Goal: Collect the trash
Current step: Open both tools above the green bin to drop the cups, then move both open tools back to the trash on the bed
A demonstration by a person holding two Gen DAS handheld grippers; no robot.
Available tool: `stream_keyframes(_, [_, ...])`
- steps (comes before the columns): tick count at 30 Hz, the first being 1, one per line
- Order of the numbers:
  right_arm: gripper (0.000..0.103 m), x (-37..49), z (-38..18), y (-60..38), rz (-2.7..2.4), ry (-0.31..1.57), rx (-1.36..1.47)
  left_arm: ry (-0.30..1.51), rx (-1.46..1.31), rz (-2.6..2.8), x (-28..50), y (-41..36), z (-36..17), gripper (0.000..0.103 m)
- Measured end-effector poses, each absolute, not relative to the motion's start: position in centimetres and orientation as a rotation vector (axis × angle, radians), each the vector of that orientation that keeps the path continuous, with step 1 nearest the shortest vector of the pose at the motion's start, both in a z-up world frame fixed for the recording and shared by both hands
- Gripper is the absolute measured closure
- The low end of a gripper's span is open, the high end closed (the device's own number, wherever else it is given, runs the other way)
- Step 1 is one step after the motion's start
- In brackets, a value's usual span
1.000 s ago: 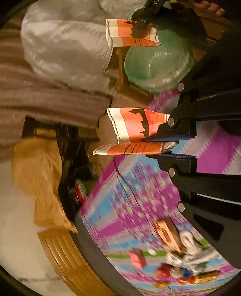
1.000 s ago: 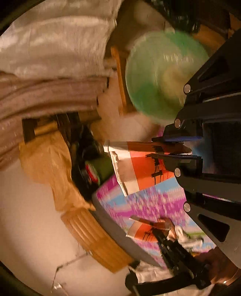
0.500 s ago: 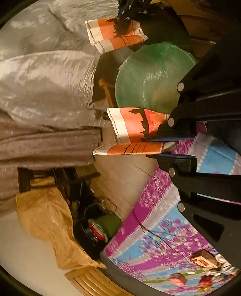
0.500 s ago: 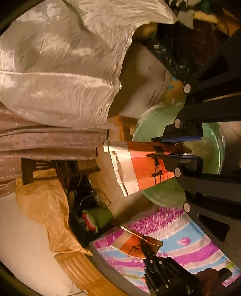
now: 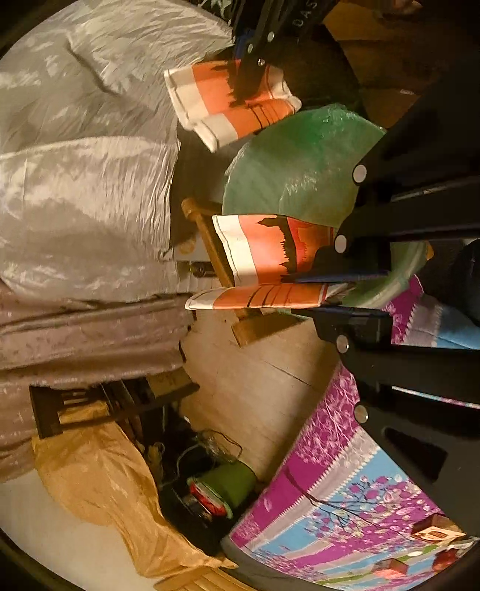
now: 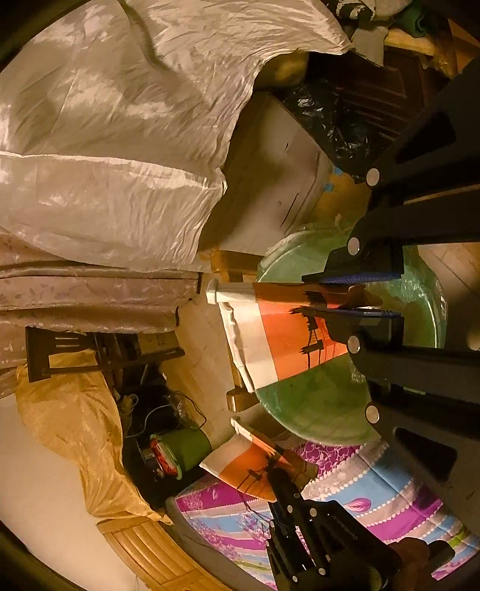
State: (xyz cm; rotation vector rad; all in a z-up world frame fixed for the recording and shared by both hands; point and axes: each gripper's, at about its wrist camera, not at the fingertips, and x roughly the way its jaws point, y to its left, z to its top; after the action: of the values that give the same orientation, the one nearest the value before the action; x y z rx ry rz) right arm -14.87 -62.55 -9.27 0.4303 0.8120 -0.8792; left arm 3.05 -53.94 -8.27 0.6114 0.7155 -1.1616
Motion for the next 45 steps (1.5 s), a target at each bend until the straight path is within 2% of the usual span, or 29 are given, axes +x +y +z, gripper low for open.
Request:
stream_keyframes(4, [0.09,-14.8,-9.7,-63.2,-0.867,0.801,0.441,0.74,0.612,-1.21,2.6,-55.0,-8.8,0.089])
stream_keyframes(6, [0.076,-14.7,-9.9,-63.6,-0.88,0.794,0.442,0.764,0.596,-1.184,3.2,-55.4,-8.9,0.055])
stream_keyframes(7, [0.071,-14.7,-10.0,-63.7,-0.88,0.785,0.445,0.764,0.577,-1.174,3.5,-55.3,-8.9,0.053])
stream_keyframes(18, [0.071,-14.9,-10.4,-63.4,-0.867,0.751,0.475,0.786,0.533,-1.071,6.3,-52.7,-9.1,0.053])
stream_keyframes(22, [0.071,-14.1,-9.9,-61.5,-0.831,0.701,0.454,0.74,0.537,-0.985,7.1,-50.0,-9.2,0.053])
stream_keyframes(25, [0.071,-12.9,-9.6,-59.7,-0.8,0.661,0.43,0.676,0.529,-0.902,7.7,-47.1,-9.2,0.049])
stream_keyframes(30, [0.07,-9.7,-8.9,-54.2,-0.742,0.563,0.349,0.625,0.48,-0.729,10.1,-39.2,-9.9,0.044])
stream_keyframes(35, [0.064,-6.0,-8.7,-47.8,-0.645,0.495,0.278,0.653,0.394,-0.52,13.2,-29.0,-10.9,0.041])
stream_keyframes(45, [0.064,4.7,-10.2,-31.4,-0.292,0.57,0.109,0.792,0.156,-0.155,16.0,-8.2,-13.2,0.04])
